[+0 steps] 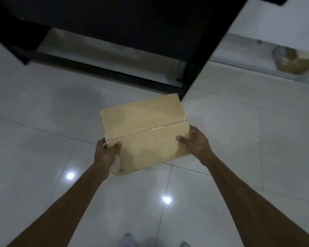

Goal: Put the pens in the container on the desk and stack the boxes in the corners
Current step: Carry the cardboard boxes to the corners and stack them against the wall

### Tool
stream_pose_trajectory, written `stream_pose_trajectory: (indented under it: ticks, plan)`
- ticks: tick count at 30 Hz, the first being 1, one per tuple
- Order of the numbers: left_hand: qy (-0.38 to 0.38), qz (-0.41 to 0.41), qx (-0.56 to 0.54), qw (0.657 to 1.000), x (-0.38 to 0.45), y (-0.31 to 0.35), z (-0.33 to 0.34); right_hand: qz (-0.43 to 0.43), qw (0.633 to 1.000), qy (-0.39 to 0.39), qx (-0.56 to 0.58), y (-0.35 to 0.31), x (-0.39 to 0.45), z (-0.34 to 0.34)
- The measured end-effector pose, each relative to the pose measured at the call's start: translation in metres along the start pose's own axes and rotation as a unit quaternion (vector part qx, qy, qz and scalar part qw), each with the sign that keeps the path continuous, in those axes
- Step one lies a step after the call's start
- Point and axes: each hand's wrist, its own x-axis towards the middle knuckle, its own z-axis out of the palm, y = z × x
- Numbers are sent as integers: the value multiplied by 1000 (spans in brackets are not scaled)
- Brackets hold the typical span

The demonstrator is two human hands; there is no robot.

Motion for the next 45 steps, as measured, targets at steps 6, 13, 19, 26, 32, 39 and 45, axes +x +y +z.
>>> stream_pose_trajectory:
  ticks: [6, 13, 19, 26, 32, 39, 45]
  plan:
    - [-89, 29, 80, 992, -33, 7, 129, 61, 993, 87, 42, 88, -30, -106]
    - [-212, 62, 192, 956, -130, 1, 286, 132, 961, 213, 121, 207, -111, -235]
    - [-305, 124, 253, 910, -253, -32, 419, 191, 904, 323, 206, 313, -214, -319]
    - [-423, 167, 346, 821, -385, -106, 543, 268, 829, 405, 277, 441, -332, -383]
    - [-472, 202, 417, 750, -490, -181, 626, 316, 740, 474, 358, 534, -429, -422]
    - [-538, 222, 483, 654, -606, -255, 702, 356, 660, 529, 398, 606, -538, -454]
    - [-594, 250, 511, 569, -725, -313, 761, 388, 583, 571, 428, 653, -624, -486]
